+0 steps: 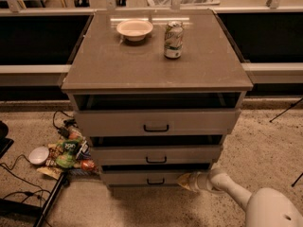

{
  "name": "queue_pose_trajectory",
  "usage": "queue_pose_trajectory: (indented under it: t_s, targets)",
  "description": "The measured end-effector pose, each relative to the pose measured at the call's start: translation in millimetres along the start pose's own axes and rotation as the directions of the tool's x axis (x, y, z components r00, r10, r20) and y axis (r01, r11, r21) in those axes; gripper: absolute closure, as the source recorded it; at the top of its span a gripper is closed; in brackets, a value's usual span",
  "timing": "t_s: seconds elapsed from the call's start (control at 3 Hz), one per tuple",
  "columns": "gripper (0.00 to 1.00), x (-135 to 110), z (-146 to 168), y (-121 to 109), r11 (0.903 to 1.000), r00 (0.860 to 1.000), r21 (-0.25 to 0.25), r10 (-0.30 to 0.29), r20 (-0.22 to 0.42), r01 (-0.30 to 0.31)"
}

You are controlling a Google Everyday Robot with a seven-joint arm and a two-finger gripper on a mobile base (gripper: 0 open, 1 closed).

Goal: Close bottom drawer

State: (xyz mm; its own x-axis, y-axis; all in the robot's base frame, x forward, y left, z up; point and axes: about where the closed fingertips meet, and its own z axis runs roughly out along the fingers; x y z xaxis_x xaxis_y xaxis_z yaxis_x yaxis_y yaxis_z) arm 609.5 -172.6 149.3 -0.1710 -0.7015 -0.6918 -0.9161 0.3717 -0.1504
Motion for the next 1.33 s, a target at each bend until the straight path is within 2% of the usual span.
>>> queue_pose_trajectory:
  t_s: [0.33,0.67,1.0,1.33]
  targets:
    - [1.0,0.0,0.0,0.0,1.0,1.0,0.0,0.0,0.0,0.0]
    - [1.0,-1.3,-0.5,17.4,0.9978,0.999,-0.061,-0.028,-0.028,0.027]
    - [1.0,25.8,-35.4,74.3,0.9753,0.994,-0.22,-0.004,-0.106,-0.02]
    - [1.0,50.6,-91.5,119.1,0.9566,0.985,-0.282,0.028,-0.17,-0.075]
